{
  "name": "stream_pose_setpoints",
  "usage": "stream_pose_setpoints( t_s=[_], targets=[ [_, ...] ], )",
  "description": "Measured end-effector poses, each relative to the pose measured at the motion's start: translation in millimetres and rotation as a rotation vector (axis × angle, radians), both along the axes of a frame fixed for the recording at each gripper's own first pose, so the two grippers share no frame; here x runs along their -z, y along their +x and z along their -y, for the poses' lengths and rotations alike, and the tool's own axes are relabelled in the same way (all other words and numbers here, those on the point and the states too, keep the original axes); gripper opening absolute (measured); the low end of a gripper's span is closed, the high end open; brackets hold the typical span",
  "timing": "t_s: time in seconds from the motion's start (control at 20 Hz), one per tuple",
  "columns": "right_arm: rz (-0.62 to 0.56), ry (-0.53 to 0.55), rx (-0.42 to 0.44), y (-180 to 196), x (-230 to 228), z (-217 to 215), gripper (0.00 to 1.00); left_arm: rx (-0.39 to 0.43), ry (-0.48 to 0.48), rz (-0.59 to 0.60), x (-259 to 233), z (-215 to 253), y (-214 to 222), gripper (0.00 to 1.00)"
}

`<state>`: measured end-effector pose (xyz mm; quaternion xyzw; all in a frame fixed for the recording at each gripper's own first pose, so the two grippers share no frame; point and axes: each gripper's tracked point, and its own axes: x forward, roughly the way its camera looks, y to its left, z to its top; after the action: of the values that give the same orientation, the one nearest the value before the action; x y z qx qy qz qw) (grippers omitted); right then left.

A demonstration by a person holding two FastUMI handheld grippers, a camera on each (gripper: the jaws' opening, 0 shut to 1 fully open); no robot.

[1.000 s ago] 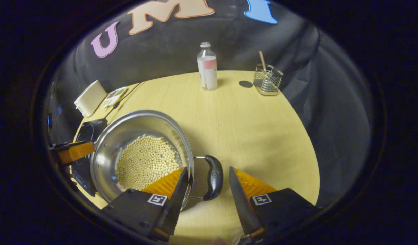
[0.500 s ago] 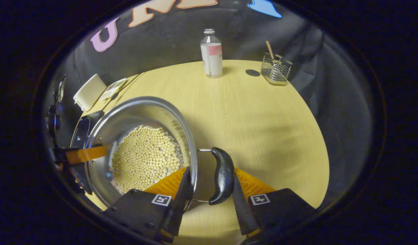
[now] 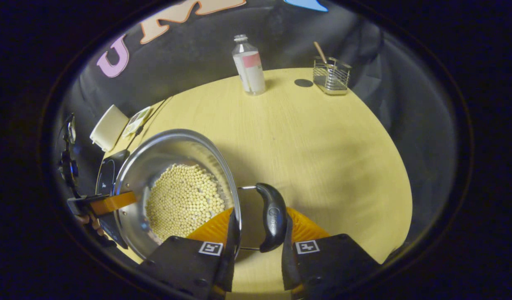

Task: First push the handle of the pot to place it horizontally, then grasp the pot with both hands and set it on the induction cooktop.

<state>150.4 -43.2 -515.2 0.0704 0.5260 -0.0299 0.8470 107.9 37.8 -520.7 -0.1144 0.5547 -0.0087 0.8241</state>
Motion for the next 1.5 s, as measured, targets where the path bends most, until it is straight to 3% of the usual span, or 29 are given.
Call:
stream_pose_setpoints(
  t_s=[0.05,0.55,0.85,0.9,0.95,1.05,1.5],
  targets=[
    [-0.003,0.007,0.006,-2.9,-1.5,-0.8,0.48,0.007,0.008,0.006,-3.9,-0.9,0.2,0.59],
    [0.033,0.080,-0.024,-14.3,-47.9,-43.2,0.42,-0.024,0.088,0.063,-73.0,-40.9,-20.6,0.58],
    [0.049,0.114,-0.088,-11.1,-62.3,-111.9,0.41,-0.081,0.137,0.084,-103.2,-103.7,-38.4,0.56],
    [0.053,0.112,-0.092,-10.0,-64.7,-123.1,0.48,-0.081,0.139,0.105,-106.5,-114.6,-36.2,0.56],
    [0.056,0.110,-0.093,-8.7,-66.9,-134.1,0.42,-0.078,0.135,0.104,-107.7,-126.2,-37.0,0.58],
    [0.051,0.099,-0.089,-7.1,-69.2,-160.6,0.41,-0.076,0.120,0.096,-107.2,-151.6,-37.2,0.56],
    [0.021,0.033,-0.037,-7.3,-59.9,-278.9,0.48,-0.009,0.066,0.100,-89.0,-267.0,-27.7,0.55]
  ],
)
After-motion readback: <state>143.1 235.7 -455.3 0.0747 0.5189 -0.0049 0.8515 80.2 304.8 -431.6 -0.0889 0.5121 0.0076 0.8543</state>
